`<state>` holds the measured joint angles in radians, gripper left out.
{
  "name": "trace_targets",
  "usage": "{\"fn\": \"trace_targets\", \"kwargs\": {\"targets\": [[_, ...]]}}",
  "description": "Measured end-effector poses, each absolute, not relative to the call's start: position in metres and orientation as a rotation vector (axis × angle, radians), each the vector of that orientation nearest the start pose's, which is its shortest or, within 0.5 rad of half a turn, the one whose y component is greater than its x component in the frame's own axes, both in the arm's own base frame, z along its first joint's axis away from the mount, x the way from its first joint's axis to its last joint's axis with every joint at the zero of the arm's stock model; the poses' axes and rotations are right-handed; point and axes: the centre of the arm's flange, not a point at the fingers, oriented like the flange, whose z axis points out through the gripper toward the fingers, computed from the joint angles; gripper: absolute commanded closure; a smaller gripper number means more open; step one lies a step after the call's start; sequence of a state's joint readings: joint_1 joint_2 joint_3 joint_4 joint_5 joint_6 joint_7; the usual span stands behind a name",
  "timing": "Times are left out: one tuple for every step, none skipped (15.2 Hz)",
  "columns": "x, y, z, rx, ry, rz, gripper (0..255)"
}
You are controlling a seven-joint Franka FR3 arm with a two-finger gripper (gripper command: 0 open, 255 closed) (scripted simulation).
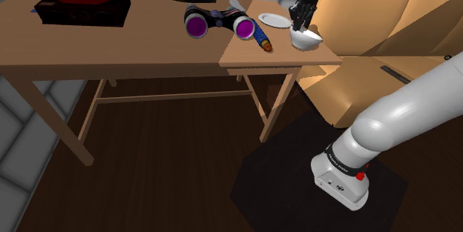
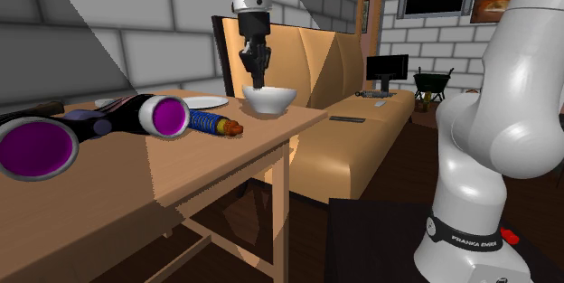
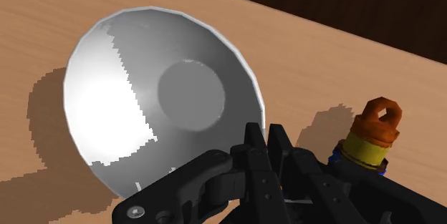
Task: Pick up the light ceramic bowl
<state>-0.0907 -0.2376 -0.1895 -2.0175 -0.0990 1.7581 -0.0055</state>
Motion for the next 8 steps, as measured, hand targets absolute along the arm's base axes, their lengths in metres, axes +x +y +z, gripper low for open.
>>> {"fn": "trace_targets", "kwargs": {"targets": [[0.462,-0.149,0.555,-3.165,0.396,0.052,255],[0.462,-0.150,0.561,-3.165,0.397,0.052,255],[0.462,-0.150,0.565,-3.165,0.397,0.052,255],[0.463,-0.150,0.570,-3.165,0.396,0.052,255],[0.462,-0.150,0.576,-3.165,0.397,0.052,255],[0.463,-0.150,0.581,-3.165,0.396,0.052,255],[0.462,-0.150,0.586,-3.165,0.396,0.052,255],[0.463,-0.150,0.589,-3.165,0.396,0.052,255]]}}
